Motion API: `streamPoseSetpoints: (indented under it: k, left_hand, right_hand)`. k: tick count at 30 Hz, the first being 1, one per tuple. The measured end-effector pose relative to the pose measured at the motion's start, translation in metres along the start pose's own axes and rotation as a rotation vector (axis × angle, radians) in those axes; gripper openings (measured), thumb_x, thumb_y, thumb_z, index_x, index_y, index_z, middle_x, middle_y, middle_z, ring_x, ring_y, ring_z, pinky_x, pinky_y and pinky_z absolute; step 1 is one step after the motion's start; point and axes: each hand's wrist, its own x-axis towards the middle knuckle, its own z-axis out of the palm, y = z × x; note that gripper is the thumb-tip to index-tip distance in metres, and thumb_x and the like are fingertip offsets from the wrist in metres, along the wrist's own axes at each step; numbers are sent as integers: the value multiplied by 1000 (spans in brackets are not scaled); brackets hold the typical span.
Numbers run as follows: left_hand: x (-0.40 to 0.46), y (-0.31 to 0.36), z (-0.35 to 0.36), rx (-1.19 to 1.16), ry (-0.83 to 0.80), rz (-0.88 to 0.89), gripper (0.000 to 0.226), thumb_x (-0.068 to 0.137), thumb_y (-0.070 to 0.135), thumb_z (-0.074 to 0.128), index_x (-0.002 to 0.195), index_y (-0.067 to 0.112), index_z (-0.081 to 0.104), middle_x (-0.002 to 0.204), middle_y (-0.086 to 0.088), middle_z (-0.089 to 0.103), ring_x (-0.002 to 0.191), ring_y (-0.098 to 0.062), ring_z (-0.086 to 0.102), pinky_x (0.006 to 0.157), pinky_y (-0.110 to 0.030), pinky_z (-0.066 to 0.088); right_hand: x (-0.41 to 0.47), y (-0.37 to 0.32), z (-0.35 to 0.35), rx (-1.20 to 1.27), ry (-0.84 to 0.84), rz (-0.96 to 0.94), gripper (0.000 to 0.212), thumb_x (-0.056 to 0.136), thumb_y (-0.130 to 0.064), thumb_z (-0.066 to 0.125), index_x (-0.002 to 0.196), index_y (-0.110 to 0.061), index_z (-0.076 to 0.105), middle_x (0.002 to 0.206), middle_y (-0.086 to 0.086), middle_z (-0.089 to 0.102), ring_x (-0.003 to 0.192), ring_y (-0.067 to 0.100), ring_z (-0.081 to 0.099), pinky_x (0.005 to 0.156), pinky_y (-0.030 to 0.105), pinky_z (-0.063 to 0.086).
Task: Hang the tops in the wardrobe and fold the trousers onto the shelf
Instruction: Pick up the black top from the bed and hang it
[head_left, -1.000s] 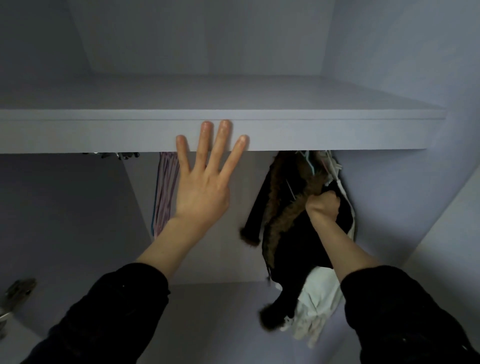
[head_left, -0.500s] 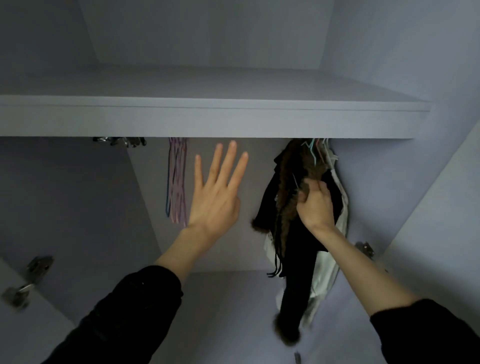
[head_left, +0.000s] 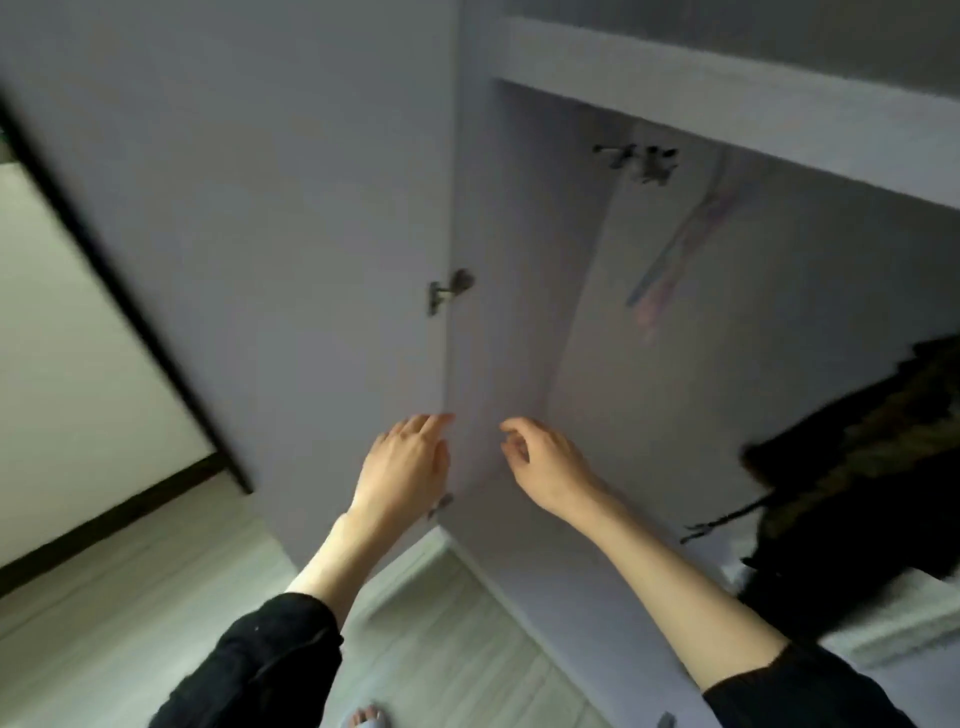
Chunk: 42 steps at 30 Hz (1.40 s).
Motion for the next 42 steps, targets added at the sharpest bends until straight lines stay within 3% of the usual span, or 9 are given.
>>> streamPoseSetpoints:
  k: [9,17,22,26,31,34,38,42]
  left_hand:
    - [-259,-154,-91,-45,266,-689,40,96,15,42,136,15,46,134,-4,52,122,-23,48,100,-32,37]
    - [-518,-240,-166,-20,429,-1128,41,96,17,39,137,18,45,136,-2,50,124,-18,46,105,-32,36]
    - [-671,-262,-204,18,516,-1431,40,98,16,37,137,18,44,138,-3,48,124,-21,45,100,-31,38]
    - [-772,-263,-216,33,544,-1668,41,99,17,34,139,19,41,140,0,44,128,-18,40,107,-31,30]
    - [-887,-278,-212,-20,502,-2014,44,100,18,30,143,23,31,149,5,28,140,-12,19,115,-48,8]
    - [-935,-294,-203,0,428,-2139,47,99,20,32,146,24,24,156,-1,13,144,-18,5,115,-53,6]
    - [-1000,-317,-189,83,423,-2268,56,97,14,38,148,23,19,158,-6,2,145,-26,-4,113,-56,6]
    - [-1048,-334,-177,53,391,-2377,69,96,17,39,150,29,-1,157,-7,-14,144,-30,-12,111,-60,6]
  right_hand:
    - [-69,-239,159,-23,-467,-569,31,95,-23,48,125,-19,54,114,0,63,108,21,58,90,31,43]
    - [-250,-449,309,-51,-762,-968,33,96,-26,46,128,-20,54,116,0,65,106,19,61,92,32,47]
    - [-359,-545,382,-109,-906,-1219,31,97,-25,46,127,-19,54,117,2,65,104,18,61,90,33,49]
    - [-425,-600,432,-154,-1006,-1390,31,97,-22,47,127,-19,53,117,3,65,105,18,61,91,36,50]
    - [-526,-659,512,-269,-1175,-1635,35,98,-24,45,132,-16,49,129,3,58,117,21,54,96,32,43]
    - [-566,-673,554,-346,-1185,-1784,47,99,-37,41,143,-22,36,147,2,40,136,22,34,108,39,33]
    - [-610,-684,610,-566,-1232,-1938,65,94,-56,36,150,-34,9,160,-3,-2,147,22,-6,116,52,9]
    - [-622,-680,648,-688,-1285,-1971,72,91,-58,43,149,-38,5,158,-7,-9,146,24,-10,113,57,9]
